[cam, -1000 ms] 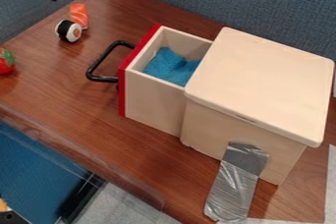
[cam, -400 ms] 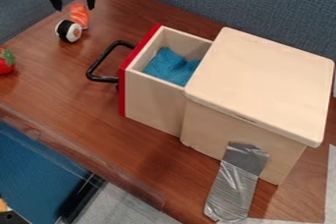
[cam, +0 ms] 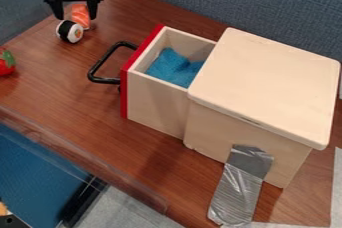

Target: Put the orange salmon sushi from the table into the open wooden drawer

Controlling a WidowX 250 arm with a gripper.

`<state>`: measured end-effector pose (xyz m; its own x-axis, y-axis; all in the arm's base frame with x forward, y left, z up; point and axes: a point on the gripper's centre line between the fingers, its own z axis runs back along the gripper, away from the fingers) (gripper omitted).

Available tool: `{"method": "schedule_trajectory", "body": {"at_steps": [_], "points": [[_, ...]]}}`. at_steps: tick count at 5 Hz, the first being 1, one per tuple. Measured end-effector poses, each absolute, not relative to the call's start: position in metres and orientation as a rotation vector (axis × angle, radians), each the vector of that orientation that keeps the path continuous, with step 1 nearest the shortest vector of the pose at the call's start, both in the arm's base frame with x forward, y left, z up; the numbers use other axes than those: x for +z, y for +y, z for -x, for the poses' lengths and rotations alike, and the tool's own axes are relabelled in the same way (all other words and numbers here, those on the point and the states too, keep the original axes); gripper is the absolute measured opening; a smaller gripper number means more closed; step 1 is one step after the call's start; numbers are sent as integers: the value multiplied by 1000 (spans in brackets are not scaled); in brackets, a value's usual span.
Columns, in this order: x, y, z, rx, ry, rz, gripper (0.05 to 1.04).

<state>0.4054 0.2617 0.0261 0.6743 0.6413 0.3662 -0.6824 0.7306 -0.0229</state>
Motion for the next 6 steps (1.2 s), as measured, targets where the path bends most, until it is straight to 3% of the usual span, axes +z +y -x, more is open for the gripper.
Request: {"method": "schedule_trajectory", "body": {"at_steps": [1, 2, 3, 4, 5, 6], "points": [[24, 264, -405, 774, -366, -125, 670], [25, 264, -405, 780, -363, -120, 569], [25, 262, -403, 783, -343, -84, 569], [43, 262, -401, 796, -366, -49, 569], [89, 260, -401, 785, -452, -12, 569], [110, 245, -391, 762, -479, 47, 569]]}}
